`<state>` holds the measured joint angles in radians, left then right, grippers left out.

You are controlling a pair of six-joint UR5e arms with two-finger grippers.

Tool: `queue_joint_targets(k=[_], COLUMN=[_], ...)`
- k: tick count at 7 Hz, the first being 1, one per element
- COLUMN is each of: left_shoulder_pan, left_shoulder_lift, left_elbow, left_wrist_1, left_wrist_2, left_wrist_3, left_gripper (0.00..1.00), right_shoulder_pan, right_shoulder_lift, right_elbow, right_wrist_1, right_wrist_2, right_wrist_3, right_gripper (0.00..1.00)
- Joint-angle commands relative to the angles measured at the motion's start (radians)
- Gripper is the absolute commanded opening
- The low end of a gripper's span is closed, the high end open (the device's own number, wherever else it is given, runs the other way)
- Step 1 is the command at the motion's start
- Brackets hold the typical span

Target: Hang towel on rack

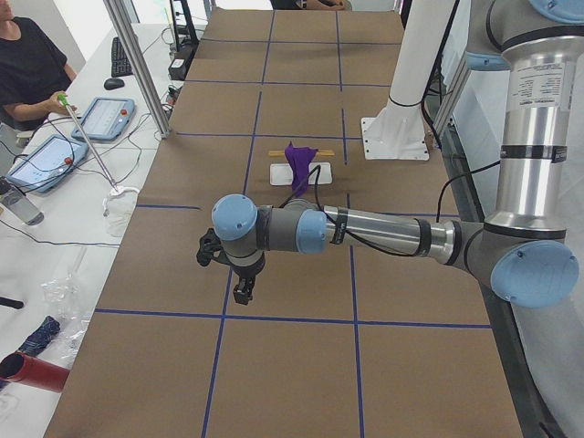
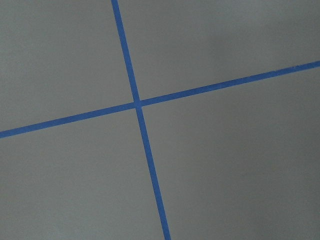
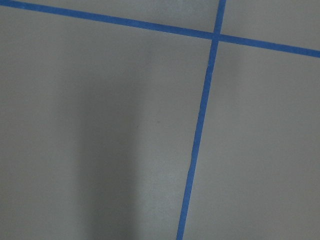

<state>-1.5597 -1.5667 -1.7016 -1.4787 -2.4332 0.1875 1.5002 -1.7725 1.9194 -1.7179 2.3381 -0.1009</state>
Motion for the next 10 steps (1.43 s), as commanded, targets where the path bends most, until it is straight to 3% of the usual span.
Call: queue_joint_targets(k=[1, 10], left_shoulder_pan=[0.000, 0.001], left_shoulder_lift=[0.001, -0.030], left_elbow=[-0.001, 0.024], left_wrist_1=[0.000, -0.069], left_wrist_2=[-0.001, 0.009], left_wrist_3=[-0.003, 0.003], left_gripper=[1.00, 1.00], right_shoulder_pan=[0.000, 0.000], right_shoulder_lift=[-0.007, -0.001], right_elbow=[-0.002, -0.017], right_wrist_1=[0.001, 0.003], right_wrist_2=[0.003, 0.003], right_wrist_3=[-0.002, 0.006], right_gripper=[1.00, 1.00])
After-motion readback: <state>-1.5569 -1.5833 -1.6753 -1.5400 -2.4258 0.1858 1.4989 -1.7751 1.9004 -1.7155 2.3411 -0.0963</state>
